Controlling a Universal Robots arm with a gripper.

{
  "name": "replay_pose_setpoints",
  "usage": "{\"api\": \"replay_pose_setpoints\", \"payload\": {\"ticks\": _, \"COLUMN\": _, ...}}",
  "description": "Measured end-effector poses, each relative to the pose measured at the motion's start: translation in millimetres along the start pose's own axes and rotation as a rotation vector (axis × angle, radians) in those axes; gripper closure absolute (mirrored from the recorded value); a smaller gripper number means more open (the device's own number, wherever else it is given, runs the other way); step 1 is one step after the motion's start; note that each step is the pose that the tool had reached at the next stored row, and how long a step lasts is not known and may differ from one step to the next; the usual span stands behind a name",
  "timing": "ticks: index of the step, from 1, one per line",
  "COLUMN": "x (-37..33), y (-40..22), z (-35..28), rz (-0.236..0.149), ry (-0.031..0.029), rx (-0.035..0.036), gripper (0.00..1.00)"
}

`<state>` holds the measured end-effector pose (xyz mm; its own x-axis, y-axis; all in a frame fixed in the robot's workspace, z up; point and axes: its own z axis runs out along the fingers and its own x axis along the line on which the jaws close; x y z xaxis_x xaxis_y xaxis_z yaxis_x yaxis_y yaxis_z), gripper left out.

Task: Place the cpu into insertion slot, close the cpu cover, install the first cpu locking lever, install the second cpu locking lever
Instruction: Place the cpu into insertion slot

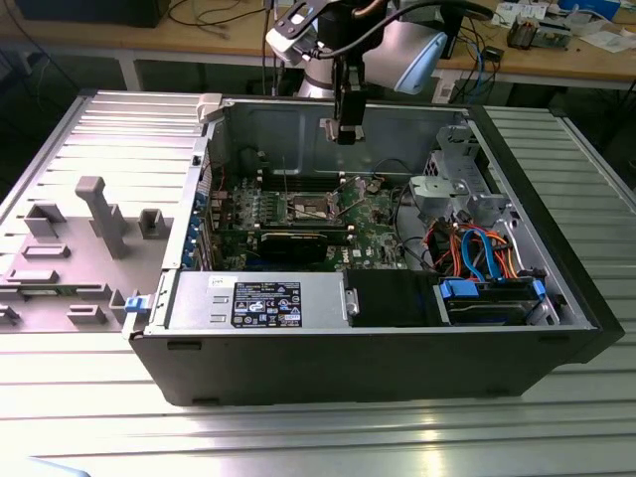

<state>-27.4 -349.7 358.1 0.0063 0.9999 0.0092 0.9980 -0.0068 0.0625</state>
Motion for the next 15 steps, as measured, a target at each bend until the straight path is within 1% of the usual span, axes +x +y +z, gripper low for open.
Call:
{"api": "replay_pose_setpoints", "payload": {"ticks": 6, "x": 0.0, "y": 0.0, "z": 0.0, "rz": 0.063, "ry": -0.0039, "rx": -0.0006, "gripper": 0.45}}
{"api": "replay_pose_setpoints", "payload": {"ticks": 15, "x": 0.0, "y": 0.0, "z": 0.0, "rz": 0.141, "ry": -0.0088, "rx": -0.0014, "gripper": 0.45}}
